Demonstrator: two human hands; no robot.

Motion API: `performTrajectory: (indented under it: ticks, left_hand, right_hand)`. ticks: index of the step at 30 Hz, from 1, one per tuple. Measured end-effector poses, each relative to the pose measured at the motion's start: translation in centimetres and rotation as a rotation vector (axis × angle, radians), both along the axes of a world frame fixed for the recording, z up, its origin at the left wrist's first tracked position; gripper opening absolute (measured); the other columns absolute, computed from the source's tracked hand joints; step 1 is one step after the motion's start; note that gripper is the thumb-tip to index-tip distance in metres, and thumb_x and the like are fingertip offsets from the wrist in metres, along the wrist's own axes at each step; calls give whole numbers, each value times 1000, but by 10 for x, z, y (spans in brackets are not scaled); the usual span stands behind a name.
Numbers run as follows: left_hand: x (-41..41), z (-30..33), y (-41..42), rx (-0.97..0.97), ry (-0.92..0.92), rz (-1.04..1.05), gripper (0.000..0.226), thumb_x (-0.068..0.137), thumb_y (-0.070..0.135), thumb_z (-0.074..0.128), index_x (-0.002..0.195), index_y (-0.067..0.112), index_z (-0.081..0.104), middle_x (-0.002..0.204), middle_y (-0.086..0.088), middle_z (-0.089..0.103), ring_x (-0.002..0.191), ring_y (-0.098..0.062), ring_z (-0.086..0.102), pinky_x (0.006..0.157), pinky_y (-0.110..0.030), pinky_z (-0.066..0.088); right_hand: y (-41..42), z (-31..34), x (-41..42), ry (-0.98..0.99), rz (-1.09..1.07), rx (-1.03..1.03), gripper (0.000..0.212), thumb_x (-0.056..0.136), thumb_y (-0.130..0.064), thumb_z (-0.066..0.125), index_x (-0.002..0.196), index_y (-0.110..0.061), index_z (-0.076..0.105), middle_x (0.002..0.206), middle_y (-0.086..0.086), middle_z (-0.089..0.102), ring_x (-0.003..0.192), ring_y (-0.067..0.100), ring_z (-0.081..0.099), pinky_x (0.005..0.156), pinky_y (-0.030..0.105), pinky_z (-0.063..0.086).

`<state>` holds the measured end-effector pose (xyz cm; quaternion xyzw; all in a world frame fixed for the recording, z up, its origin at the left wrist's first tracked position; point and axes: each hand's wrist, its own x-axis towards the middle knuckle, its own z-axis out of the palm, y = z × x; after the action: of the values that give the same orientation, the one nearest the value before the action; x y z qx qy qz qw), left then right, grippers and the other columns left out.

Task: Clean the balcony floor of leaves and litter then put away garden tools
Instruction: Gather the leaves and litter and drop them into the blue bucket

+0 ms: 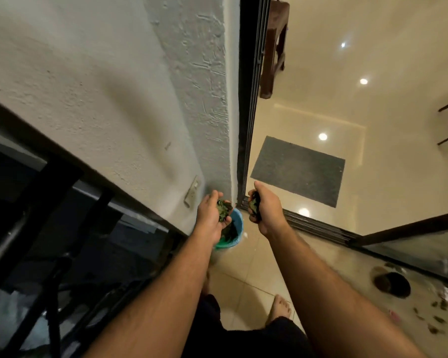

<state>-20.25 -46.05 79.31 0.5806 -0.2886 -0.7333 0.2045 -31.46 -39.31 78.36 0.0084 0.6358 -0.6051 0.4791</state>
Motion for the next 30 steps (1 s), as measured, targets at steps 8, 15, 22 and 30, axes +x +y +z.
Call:
performTrajectory:
  ticks: [8, 15, 22, 30]
  left_hand:
    - [24, -61, -50, 10, -203, -233, 37, 103, 46, 42, 83, 20, 58, 100, -12, 61, 91, -27, 55, 53, -27, 44]
    - [32, -139, -60, 79, -298, -297, 39, 103, 49, 41, 83, 19, 56, 97, -11, 61, 89, -25, 55, 56, -28, 45]
    - [29, -252, -70, 130, -379, -292, 41, 103, 49, 41, 83, 18, 57, 96, -12, 64, 84, -24, 59, 52, -28, 46]
    - [14, -398, -82, 181, -416, -237, 52, 103, 57, 28, 90, 17, 58, 90, -10, 65, 76, -20, 60, 58, -29, 48]
  right_hand:
    - [-34, -52, 36, -91, -215, 87, 25, 97, -36, 58, 89, -13, 64, 66, -1, 58, 54, 12, 56, 41, 20, 41]
    - [-34, -133, 38, -148, -240, 200, 22, 97, -30, 58, 79, -17, 61, 66, 2, 52, 47, 13, 44, 38, 18, 28]
    - [-34, -245, 30, -194, -259, 256, 22, 97, -27, 58, 79, -15, 61, 64, 3, 54, 45, 14, 44, 42, 18, 24]
    - [-48, -393, 28, -186, -203, 292, 22, 96, -30, 64, 81, -15, 57, 66, 2, 51, 52, 15, 46, 42, 20, 33]
